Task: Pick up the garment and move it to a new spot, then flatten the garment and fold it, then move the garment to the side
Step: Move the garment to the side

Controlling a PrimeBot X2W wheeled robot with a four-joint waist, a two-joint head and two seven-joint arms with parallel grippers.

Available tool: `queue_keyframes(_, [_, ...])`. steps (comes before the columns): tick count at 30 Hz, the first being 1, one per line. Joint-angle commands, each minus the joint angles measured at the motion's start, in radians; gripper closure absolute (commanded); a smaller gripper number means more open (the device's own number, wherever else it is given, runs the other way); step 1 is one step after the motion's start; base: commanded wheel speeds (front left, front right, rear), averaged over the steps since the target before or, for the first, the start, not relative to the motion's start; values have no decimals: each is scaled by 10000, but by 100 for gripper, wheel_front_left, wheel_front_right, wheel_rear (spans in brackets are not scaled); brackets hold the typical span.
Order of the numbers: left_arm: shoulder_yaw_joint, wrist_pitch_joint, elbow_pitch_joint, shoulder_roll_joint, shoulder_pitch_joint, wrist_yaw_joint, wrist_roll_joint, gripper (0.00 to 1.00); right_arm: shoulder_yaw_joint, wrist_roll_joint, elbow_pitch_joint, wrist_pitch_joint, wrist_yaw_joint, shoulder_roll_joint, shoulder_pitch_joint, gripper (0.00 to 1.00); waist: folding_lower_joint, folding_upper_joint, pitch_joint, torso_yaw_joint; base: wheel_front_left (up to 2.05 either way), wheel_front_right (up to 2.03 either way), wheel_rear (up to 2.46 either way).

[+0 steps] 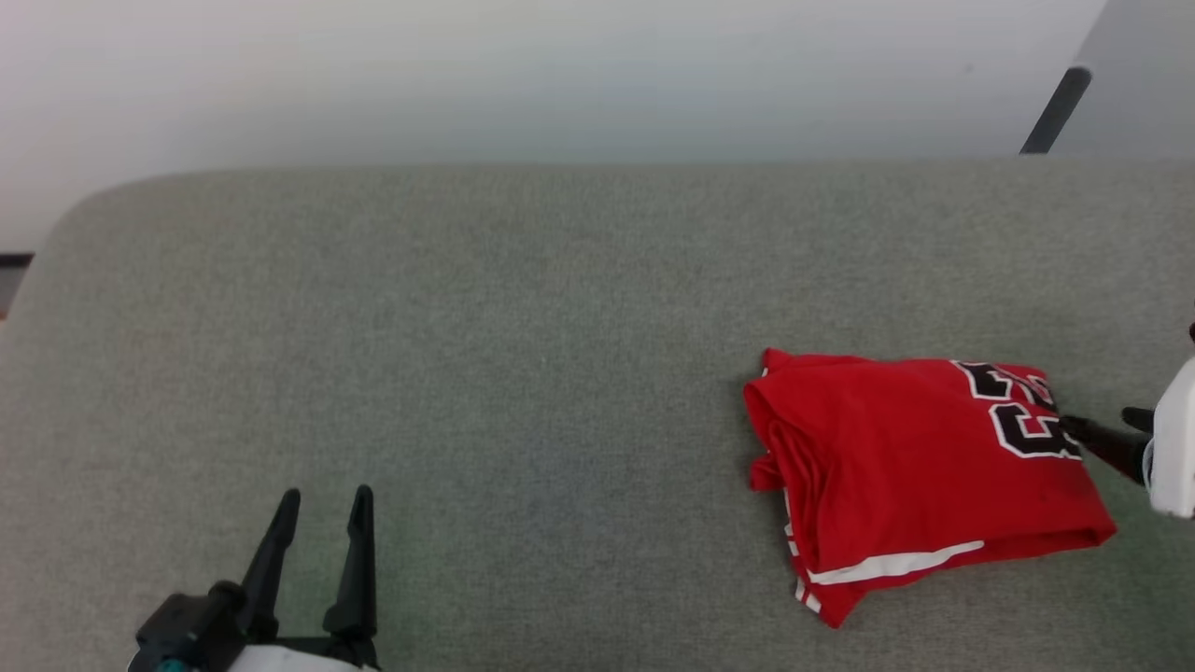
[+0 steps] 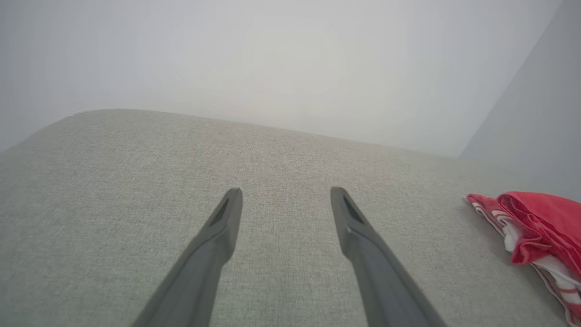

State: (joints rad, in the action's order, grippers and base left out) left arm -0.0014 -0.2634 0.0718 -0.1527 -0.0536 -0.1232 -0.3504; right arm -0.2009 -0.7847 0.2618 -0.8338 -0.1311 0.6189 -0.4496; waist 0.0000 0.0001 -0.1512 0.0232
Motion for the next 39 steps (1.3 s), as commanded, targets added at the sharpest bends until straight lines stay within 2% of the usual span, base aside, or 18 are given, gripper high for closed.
queue_keyframes(1, [5, -7, 9, 13, 140, -24, 65, 0, 27, -44, 140, -183, 9, -63, -133, 0, 0, -1, -385, 163, 0, 0, 0])
queue_keyframes(7, [-81, -6, 66, 108, 584, -75, 133, 0, -152, -161, 806, -1204, 10, -31, -520, 0, 0, -1, -933, 336, 0, 0, 0])
queue_keyframes(16, [-277, -6, 162, 164, 1036, -83, 203, 0, -546, -128, 1690, -1268, 12, -369, -365, 0, 0, -1, -1467, 541, 0, 0, 0])
queue_keyframes(17, [-300, -6, 164, 164, 1072, -82, 190, 0, -597, -100, 1758, -1188, 12, -401, -336, 6, 0, -1, -1507, 557, 0, 0, 0])
queue_keyframes(18, [-315, -6, 176, 161, 1094, -83, 171, 0, -639, -83, 1816, -1119, 12, -448, -301, 47, 0, -1, -1528, 567, 0, 0, 0])
queue_keyframes(19, [-327, -6, 198, 165, 1105, -84, 149, 0, -680, -78, 1867, -1051, 12, -494, -273, 66, 0, -1, -1538, 573, 0, 0, 0])
queue_keyframes(20, [-339, -6, 225, 169, 1114, -84, 132, 0, -716, -92, 1904, -970, 12, -530, -237, 93, 0, -1, -1541, 576, 0, 0, 0])
queue_keyframes(21, [-347, -6, 258, 177, 1119, -85, 113, 0, -730, -166, 1907, -867, 12, -572, -211, 100, 0, -1, -1535, 575, 0, 0, 0])
queue_keyframes(31, [-349, -6, 612, 119, 968, -79, 288, 0, -565, -778, 1235, 527, 3, -609, 208, 100, 0, -1, -1103, 130, 0, 0, 0])
queue_keyframes(39, [-731, -6, 195, -189, 1123, -80, 171, 0, 42, -1020, 926, 1675, 10, -2, 329, 100, 0, -1, -1104, -861, 0, 0, 0])
